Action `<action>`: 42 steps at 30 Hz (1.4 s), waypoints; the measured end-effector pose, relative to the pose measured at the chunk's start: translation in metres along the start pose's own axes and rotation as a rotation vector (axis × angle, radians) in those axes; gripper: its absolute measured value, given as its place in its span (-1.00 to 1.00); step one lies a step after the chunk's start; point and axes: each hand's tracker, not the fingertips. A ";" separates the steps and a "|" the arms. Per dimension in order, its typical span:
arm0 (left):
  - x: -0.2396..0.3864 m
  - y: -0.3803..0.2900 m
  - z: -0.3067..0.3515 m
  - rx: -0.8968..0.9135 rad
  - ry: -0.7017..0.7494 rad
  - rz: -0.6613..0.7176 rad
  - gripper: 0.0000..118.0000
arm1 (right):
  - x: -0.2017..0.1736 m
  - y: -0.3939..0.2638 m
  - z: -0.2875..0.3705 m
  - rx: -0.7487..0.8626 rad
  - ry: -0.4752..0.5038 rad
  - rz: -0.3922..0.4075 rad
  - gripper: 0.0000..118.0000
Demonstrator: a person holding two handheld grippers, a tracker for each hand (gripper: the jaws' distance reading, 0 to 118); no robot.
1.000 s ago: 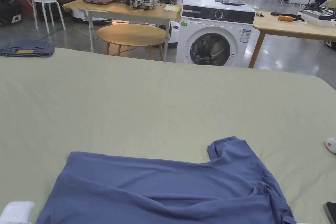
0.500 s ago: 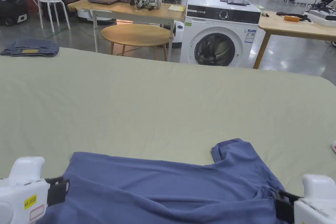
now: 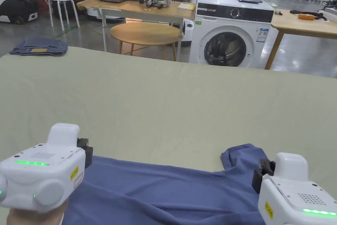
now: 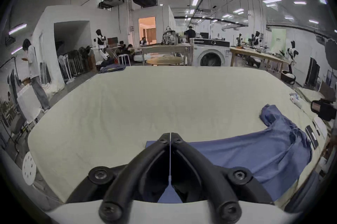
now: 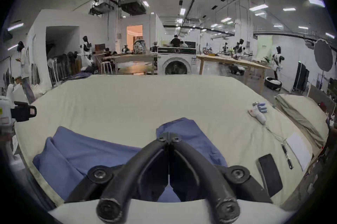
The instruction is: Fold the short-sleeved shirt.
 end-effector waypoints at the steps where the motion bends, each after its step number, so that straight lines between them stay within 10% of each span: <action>1: -0.005 0.005 -0.012 -0.046 -0.013 0.019 -1.00 | 0.000 -0.002 -0.004 -0.005 0.008 -0.005 -1.00; 12: -0.057 0.045 -0.156 -0.574 -0.123 0.097 -1.00 | 0.007 -0.022 -0.041 -0.112 0.004 0.025 -1.00; 15: -0.060 0.042 -0.178 -0.658 -0.124 0.066 -0.11 | 0.011 -0.027 -0.044 -0.139 -0.011 0.039 -1.00; 17: -0.060 0.037 -0.187 -0.707 -0.113 0.062 -0.06 | 0.013 -0.029 -0.044 -0.157 -0.015 0.042 -1.00; 26: -0.041 0.012 -0.198 -0.780 -0.029 -0.011 -0.11 | 0.024 -0.042 -0.053 -0.209 -0.037 0.049 -1.00; 30: -0.032 0.014 -0.183 -0.730 -0.035 -0.030 -1.00 | 0.031 -0.039 -0.054 -0.230 -0.034 0.021 -1.00; 40: -0.038 0.018 -0.149 -0.608 -0.067 -0.013 -1.00 | 0.080 0.016 -0.115 -0.386 -0.043 0.000 -0.99; 42: -0.040 0.018 -0.146 -0.596 -0.070 -0.008 -1.00 | 0.097 0.023 -0.150 -0.450 -0.019 -0.008 -0.47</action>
